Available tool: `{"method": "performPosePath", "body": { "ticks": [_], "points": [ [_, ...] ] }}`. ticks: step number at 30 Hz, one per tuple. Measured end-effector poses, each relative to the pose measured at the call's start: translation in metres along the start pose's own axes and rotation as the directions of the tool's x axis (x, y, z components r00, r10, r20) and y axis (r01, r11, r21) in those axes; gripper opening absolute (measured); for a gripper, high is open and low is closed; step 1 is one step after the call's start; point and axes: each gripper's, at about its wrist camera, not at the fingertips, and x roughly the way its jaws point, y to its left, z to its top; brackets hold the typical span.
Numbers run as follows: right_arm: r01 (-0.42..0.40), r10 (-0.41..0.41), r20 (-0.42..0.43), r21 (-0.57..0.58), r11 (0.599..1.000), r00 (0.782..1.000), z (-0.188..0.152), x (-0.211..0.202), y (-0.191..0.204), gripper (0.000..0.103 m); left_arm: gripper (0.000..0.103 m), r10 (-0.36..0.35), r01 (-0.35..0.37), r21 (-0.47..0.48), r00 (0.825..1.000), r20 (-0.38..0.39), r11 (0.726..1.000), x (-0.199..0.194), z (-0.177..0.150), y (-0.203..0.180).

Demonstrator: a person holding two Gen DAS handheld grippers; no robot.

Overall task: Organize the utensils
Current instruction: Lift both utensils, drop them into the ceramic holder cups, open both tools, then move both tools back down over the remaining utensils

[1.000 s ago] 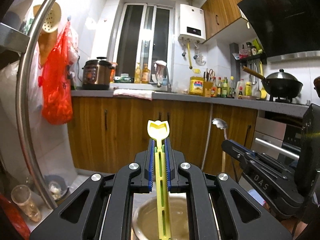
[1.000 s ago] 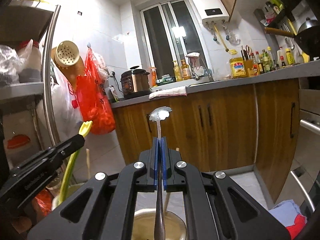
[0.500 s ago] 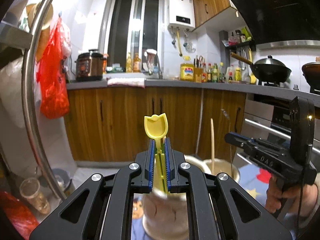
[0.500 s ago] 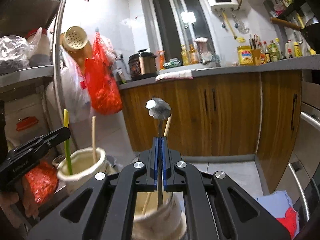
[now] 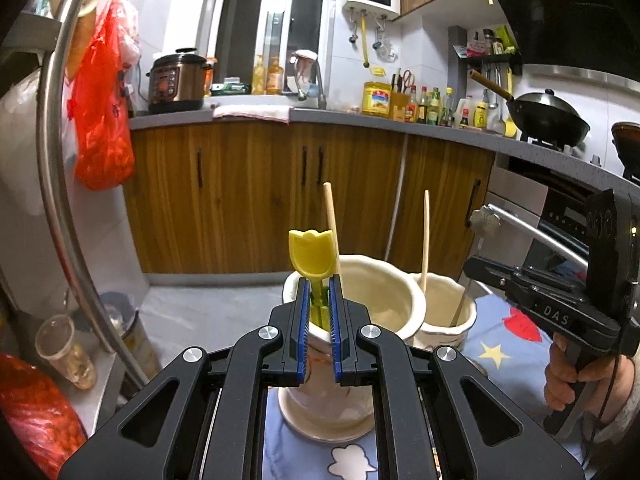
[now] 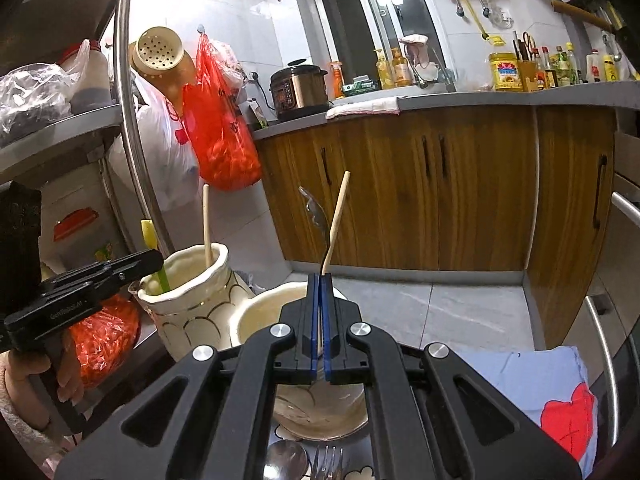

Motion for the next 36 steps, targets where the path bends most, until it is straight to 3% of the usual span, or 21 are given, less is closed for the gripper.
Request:
{"method": "performPosePath", "body": {
  "ticks": [6,8,10,11,13,15,17,19,21,24,30,36],
  "points": [
    [-0.003,0.003,-0.003,-0.010,1.000,1.000,0.000,0.001,0.003,0.003,0.012,0.001,-0.001,0.004,1.000,0.000,1.000,0.002,0.000,-0.001],
    [-0.006,0.006,-0.006,-0.004,1.000,1.000,0.000,0.001,0.002,0.008,0.012,0.003,-0.003,0.005,1.000,0.002,1.000,0.001,-0.001,-0.001],
    [-0.004,0.004,-0.002,0.001,1.000,1.000,0.000,-0.001,0.002,0.025,0.014,0.002,-0.002,0.003,1.000,0.006,1.000,0.001,-0.001,-0.001],
    [-0.008,0.008,-0.001,0.004,1.000,1.000,0.000,-0.003,0.001,0.028,0.015,0.001,-0.001,0.001,1.000,0.008,1.000,0.000,-0.001,-0.001],
    [-0.007,0.008,-0.005,0.013,1.000,1.000,0.000,-0.006,-0.001,0.033,0.022,0.002,-0.002,-0.003,1.000,0.007,1.000,-0.004,-0.004,-0.001],
    [-0.012,0.012,-0.010,0.027,1.000,1.000,-0.001,-0.013,-0.004,0.040,0.041,-0.002,0.002,-0.007,1.000,0.007,1.000,-0.011,-0.008,-0.002],
    [-0.001,0.002,-0.019,0.034,0.999,1.000,-0.004,-0.021,-0.007,0.048,0.054,0.005,-0.005,0.004,1.000,0.012,1.000,-0.020,-0.013,-0.006],
    [0.015,-0.013,-0.051,0.041,0.999,0.999,-0.008,-0.029,-0.010,0.051,0.060,0.012,-0.012,0.018,1.000,0.006,1.000,-0.027,-0.018,-0.008],
    [0.027,-0.022,-0.099,0.046,0.999,0.995,-0.016,-0.034,-0.013,0.056,0.071,0.024,-0.023,0.028,0.999,-0.026,0.999,-0.032,-0.029,-0.013],
    [0.049,-0.044,-0.191,0.019,0.999,0.981,-0.033,-0.038,-0.013,0.061,0.079,0.022,-0.019,0.036,0.996,-0.084,0.999,-0.036,-0.046,-0.018],
    [0.072,-0.065,-0.351,0.007,0.997,0.934,-0.072,-0.042,-0.016,0.068,0.084,0.020,-0.016,0.018,0.967,-0.252,1.000,-0.032,-0.089,-0.019],
    [0.097,-0.075,-0.406,0.034,0.995,0.911,-0.090,-0.039,-0.022,0.068,0.086,0.018,-0.015,0.011,0.941,-0.339,1.000,-0.030,-0.118,-0.019]
  ]
}}
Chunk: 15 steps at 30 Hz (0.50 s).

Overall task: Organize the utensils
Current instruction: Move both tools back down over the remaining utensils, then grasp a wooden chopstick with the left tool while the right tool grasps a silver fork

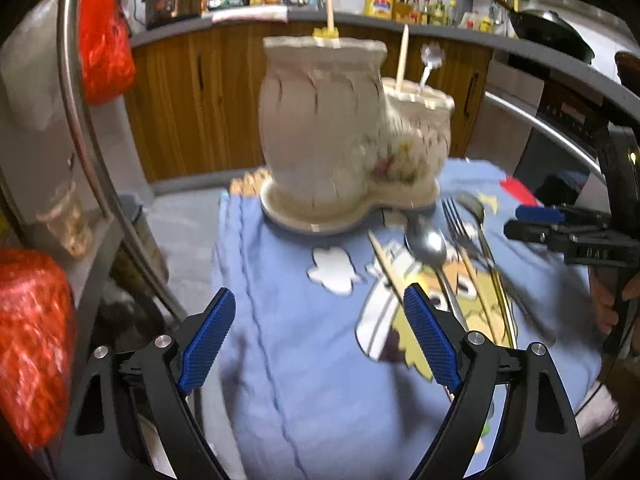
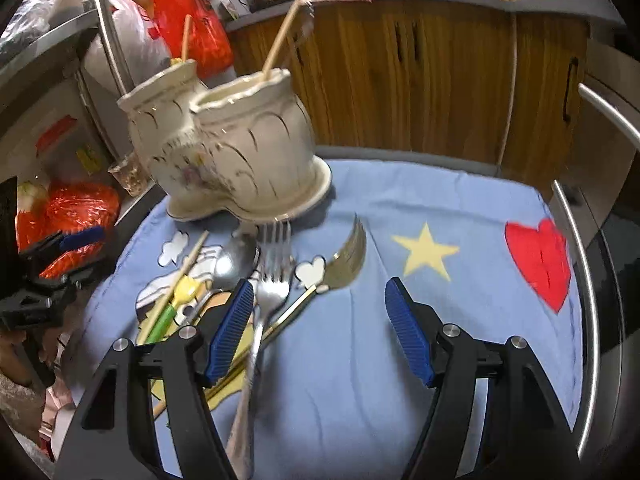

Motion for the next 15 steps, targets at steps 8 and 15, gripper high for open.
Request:
{"method": "performPosePath", "body": {
  "ticks": [8,15],
  "points": [
    [-0.004,0.003,-0.020,-0.065,0.998,1.000,-0.016,0.000,0.017,0.051,0.085,-0.056,0.059,0.045,0.996,-0.067,0.997,0.008,-0.007,-0.020],
    [0.006,-0.016,-0.059,-0.168,0.986,0.998,-0.017,0.007,0.038,0.026,0.055,-0.091,0.100,0.081,0.990,-0.106,0.992,0.017,-0.006,-0.037]
  ]
}}
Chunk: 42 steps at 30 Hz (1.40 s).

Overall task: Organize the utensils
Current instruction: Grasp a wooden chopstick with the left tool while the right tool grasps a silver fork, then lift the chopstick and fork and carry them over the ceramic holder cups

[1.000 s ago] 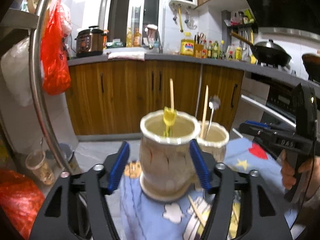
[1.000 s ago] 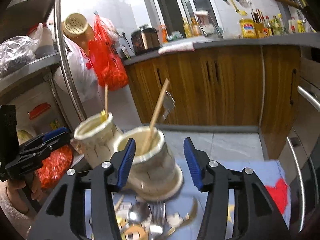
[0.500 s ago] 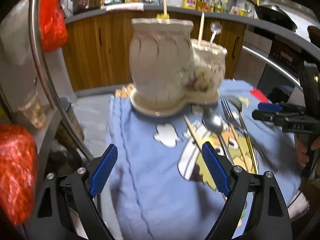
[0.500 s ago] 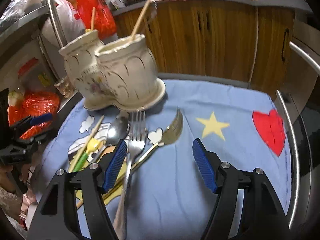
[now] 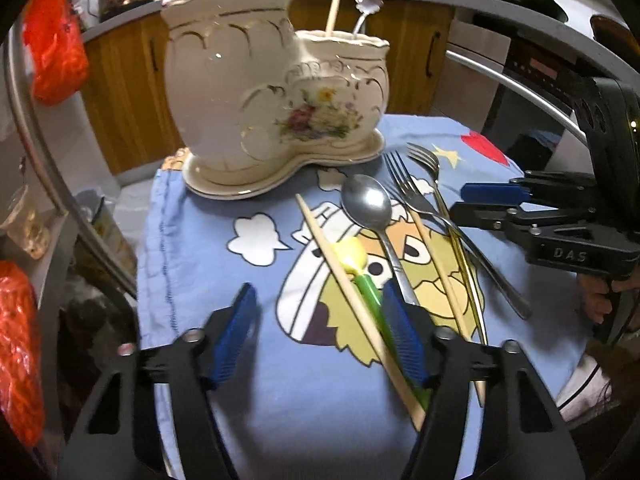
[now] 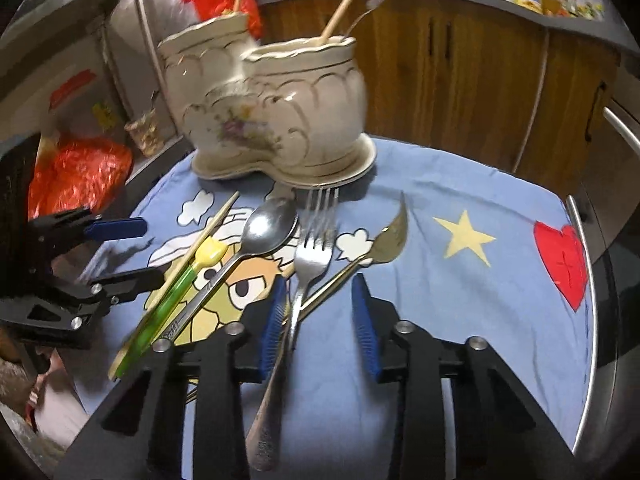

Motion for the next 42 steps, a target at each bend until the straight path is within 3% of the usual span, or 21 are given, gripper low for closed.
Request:
{"method": "performPosePath", "body": {
  "ticks": [3,12,23,28,31,32,33,42],
  "points": [
    [0.013,-0.014,-0.025,-0.042,0.999,1.000,0.001,0.003,0.005,0.020,0.042,-0.024,0.024,-0.005,1.000,-0.018,1.000,0.004,0.001,-0.001],
    [-0.040,0.036,-0.084,-0.046,0.998,0.996,-0.006,0.001,0.009,0.020,0.023,-0.032,0.032,0.002,0.999,-0.042,0.999,0.014,0.006,-0.005],
    [-0.034,0.024,-0.135,-0.069,0.997,0.990,-0.007,-0.001,0.012,0.020,0.021,-0.015,0.016,0.013,0.998,-0.062,1.000,0.015,0.006,-0.003],
    [-0.164,0.175,-0.184,0.074,0.984,0.967,0.000,0.009,-0.006,0.020,0.021,-0.029,0.030,0.011,0.998,-0.055,1.000,0.020,0.011,-0.003],
    [-0.197,0.220,-0.174,0.143,0.970,0.960,-0.002,0.012,-0.012,0.018,0.020,-0.045,0.045,-0.004,0.998,-0.050,0.999,0.021,0.013,0.001],
    [-0.195,0.218,-0.164,0.147,0.970,0.962,-0.002,0.010,-0.012,0.016,0.013,-0.035,0.034,-0.002,0.998,-0.048,0.999,0.021,0.013,0.001],
    [-0.190,0.211,-0.147,0.144,0.971,0.966,-0.002,0.007,-0.012,0.006,0.012,-0.032,0.032,-0.002,0.998,-0.046,0.999,0.021,0.012,0.003],
    [-0.195,0.210,-0.100,0.145,0.970,0.973,-0.002,-0.003,-0.014,0.005,0.006,-0.057,0.056,-0.042,0.998,-0.024,0.998,0.017,0.009,0.011]
  ]
}}
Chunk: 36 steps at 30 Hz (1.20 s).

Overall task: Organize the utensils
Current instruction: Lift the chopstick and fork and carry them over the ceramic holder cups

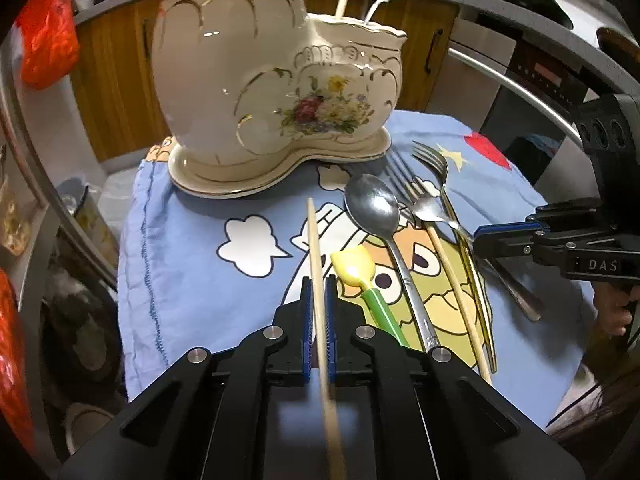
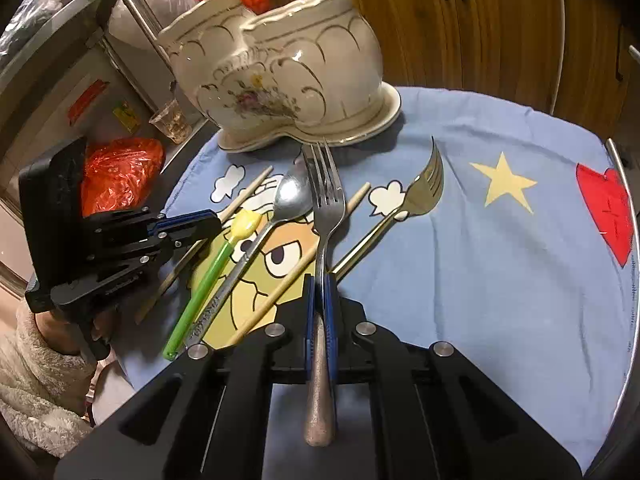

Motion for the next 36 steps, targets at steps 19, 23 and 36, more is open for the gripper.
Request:
{"method": "performPosePath", "body": {
  "ticks": [19,23,36],
  "points": [
    [-0.085,0.089,0.180,-0.030,0.996,0.980,0.006,-0.053,0.010,0.003,0.006,-0.101,0.099,0.017,0.977,0.185,0.995,-0.082,0.004,0.003],
    [-0.074,0.088,0.227,-0.069,0.995,0.970,0.015,-0.062,0.016,0.003,0.006,-0.101,0.094,0.041,0.961,0.257,0.995,-0.100,0.017,0.001],
    [-0.094,0.109,0.255,-0.068,0.993,0.961,0.022,-0.060,0.015,0.002,0.006,-0.116,0.108,0.044,0.947,0.299,0.993,-0.102,0.032,0.003]
  ]
}}
